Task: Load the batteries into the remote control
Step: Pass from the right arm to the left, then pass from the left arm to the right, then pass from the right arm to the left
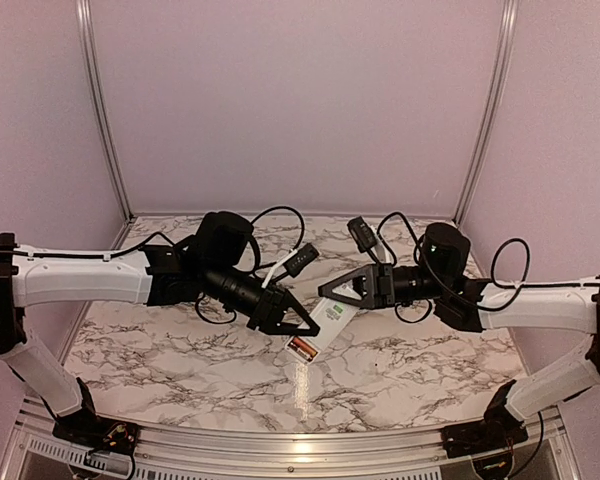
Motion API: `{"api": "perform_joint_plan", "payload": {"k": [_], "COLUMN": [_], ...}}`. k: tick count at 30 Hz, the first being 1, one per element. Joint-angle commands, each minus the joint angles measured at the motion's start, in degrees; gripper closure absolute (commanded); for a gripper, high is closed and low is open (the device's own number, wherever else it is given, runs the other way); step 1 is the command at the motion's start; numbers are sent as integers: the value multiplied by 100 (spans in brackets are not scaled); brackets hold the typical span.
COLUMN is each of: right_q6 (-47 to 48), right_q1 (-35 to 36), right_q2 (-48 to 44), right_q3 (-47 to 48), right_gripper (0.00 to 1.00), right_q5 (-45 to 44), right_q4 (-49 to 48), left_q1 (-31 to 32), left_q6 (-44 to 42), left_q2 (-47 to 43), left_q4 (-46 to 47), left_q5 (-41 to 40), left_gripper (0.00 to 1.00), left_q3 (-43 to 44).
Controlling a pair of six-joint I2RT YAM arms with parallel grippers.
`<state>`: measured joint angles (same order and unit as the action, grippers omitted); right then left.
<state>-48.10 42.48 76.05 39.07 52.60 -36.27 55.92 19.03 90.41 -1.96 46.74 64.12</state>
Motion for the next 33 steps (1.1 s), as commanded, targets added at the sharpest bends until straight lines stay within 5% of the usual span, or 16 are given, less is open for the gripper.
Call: {"api": "perform_joint_plan", "payload": {"k": [1,10,16,24,27,33], "right_q6": [790,1190,1381,730,471,-250], "right_q1": [-21,-27,-20,-416,-559,-644], "right_q2": [-179,-235,-198,-277,-284,-218], "right_q3": [268,335,460,154,-56,-439], "right_gripper": [66,72,97,100,100,100], "right_q5": [345,689,717,126,-252,-680], "right_q4": [1258,1931,2237,1826,1742,1287], "left_q1": [-37,-116,-137,-325,-312,151], "left_q6": [-554,-725,-788,-398,-445,-1171], "left_q2": [130,148,139,-669,-972,-701], "left_q4": [-695,-928,-979,-474,-290,-1103], "left_q5": [458,556,354,-1838,-2598,-3690], "left_gripper": [100,100,98,19,3,1], "left_q3": [224,259,286,48,-163,337]}}
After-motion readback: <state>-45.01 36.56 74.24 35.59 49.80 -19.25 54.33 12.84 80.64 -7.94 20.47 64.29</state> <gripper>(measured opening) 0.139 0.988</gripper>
